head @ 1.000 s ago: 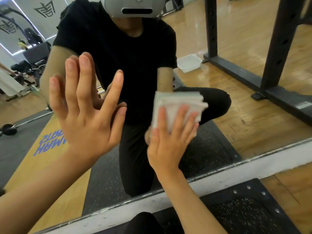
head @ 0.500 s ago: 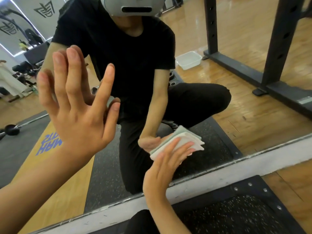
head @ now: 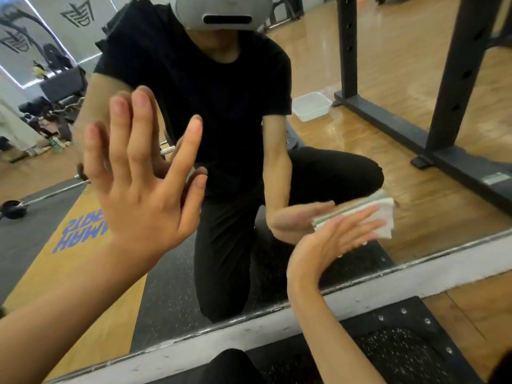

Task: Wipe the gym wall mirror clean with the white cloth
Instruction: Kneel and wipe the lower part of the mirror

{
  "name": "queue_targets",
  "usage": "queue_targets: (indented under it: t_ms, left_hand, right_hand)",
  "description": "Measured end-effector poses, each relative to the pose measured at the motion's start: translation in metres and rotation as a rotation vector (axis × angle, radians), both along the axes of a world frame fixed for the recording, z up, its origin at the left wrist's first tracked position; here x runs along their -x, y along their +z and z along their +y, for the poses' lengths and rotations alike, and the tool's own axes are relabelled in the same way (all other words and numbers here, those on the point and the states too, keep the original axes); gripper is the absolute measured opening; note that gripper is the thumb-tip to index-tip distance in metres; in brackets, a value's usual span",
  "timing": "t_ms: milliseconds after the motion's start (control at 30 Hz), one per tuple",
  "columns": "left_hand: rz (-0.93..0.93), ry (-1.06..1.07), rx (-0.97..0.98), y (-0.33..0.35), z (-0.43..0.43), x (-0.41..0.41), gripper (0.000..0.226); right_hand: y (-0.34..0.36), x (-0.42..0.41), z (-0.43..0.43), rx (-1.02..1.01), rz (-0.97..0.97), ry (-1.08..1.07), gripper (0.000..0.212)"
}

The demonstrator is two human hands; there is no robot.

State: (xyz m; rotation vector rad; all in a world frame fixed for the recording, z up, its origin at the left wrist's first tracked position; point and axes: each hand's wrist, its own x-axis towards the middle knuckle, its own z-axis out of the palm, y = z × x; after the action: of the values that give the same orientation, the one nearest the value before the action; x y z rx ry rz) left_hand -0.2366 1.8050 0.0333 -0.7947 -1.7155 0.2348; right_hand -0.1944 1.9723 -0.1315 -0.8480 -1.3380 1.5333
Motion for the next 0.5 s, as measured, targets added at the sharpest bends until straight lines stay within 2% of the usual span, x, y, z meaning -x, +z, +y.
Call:
queue_targets:
  t_ms: [133, 200, 233, 300, 367, 433, 500]
  left_hand:
    - [0.019, 0.004, 0.0, -0.001, -0.002, -0.001, 0.065]
    - [0.028, 0.013, -0.001, -0.002, -0.002, 0.0, 0.065]
    - [0.037, 0.012, 0.002, -0.001, -0.001, 0.0, 0.065]
    - [0.049, 0.004, 0.002, -0.001, -0.001, 0.001, 0.065]
    - [0.033, -0.002, -0.019, -0.003, 0.0, 0.0, 0.065]
    - [0.036, -0.01, -0.016, -0.003, 0.0, 0.001, 0.064]
    - [0.032, -0.008, -0.01, -0.003, 0.0, 0.002, 0.064]
  right_hand:
    - [0.06, 0.008, -0.005, -0.571, -0.054, 0.007, 0.066]
    - [0.034, 0.006, 0.007, -0.783, -0.071, 0.024, 0.063]
    - [0.006, 0.004, 0.018, -0.812, -0.086, 0.033, 0.061]
    - [-0.053, -0.003, 0.038, -0.723, -0.163, 0.041, 0.061]
    - [-0.098, -0.014, 0.047, -0.489, -0.203, 0.065, 0.064]
    - [-0.109, -0.018, 0.052, -0.257, -0.226, 0.055, 0.072]
    - [-0.084, -0.014, 0.056, -0.071, -0.163, 0.04, 0.063]
